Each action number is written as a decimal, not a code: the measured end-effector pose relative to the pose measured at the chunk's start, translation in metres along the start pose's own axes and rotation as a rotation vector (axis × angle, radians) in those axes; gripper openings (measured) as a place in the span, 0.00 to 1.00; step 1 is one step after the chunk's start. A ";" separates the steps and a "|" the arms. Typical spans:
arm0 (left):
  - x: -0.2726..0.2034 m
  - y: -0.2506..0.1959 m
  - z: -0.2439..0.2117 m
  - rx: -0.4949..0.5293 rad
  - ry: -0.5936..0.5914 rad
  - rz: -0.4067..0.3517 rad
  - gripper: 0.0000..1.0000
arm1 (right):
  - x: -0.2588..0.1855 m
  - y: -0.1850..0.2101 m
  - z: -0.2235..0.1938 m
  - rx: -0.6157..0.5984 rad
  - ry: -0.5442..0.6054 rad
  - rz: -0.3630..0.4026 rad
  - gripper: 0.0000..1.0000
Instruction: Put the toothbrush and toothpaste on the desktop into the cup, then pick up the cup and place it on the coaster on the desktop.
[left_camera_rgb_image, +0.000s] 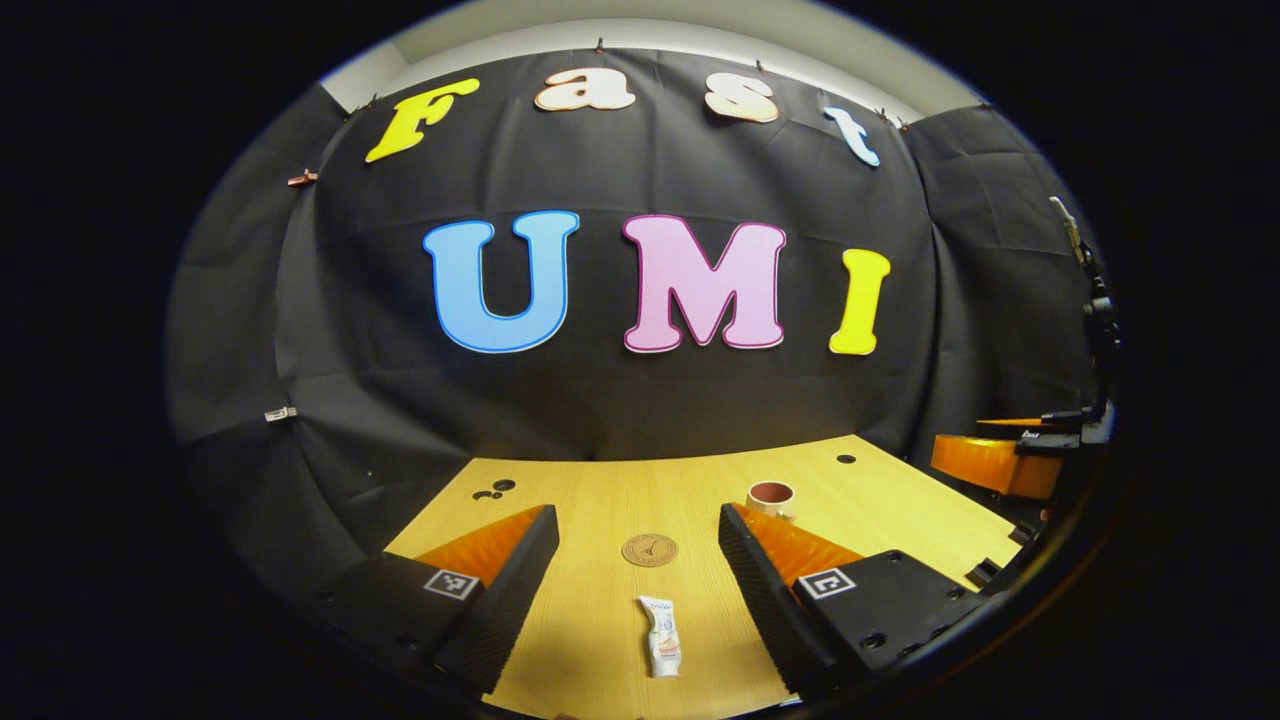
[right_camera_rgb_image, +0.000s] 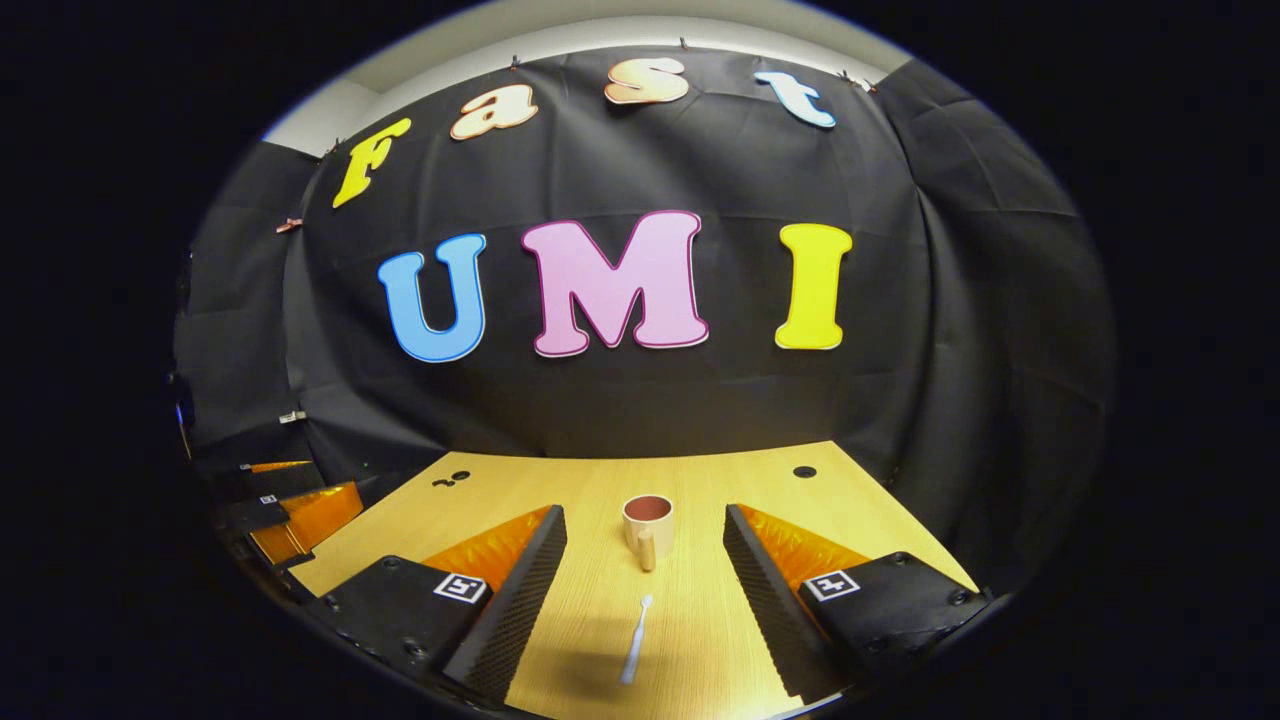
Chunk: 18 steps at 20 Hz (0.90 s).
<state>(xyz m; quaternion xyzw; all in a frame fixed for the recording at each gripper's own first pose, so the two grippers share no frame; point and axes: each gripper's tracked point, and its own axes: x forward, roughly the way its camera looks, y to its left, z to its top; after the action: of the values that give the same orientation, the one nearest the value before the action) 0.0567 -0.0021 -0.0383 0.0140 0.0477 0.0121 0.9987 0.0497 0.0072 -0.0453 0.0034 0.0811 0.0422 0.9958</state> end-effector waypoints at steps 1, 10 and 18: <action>0.004 0.000 -0.010 -0.005 0.021 0.000 1.00 | 0.004 -0.002 -0.003 -0.008 0.011 -0.002 0.98; 0.045 -0.011 -0.095 -0.028 0.207 0.019 1.00 | 0.045 -0.021 -0.039 -0.035 0.142 0.010 0.98; 0.094 -0.027 -0.193 0.006 0.421 0.028 1.00 | 0.069 -0.025 -0.084 -0.005 0.292 0.102 0.98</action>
<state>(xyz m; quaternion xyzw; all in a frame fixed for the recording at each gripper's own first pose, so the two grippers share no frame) 0.1326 -0.0213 -0.2400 0.0150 0.2553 0.0286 0.9663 0.1062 -0.0121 -0.1400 -0.0010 0.2247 0.0929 0.9700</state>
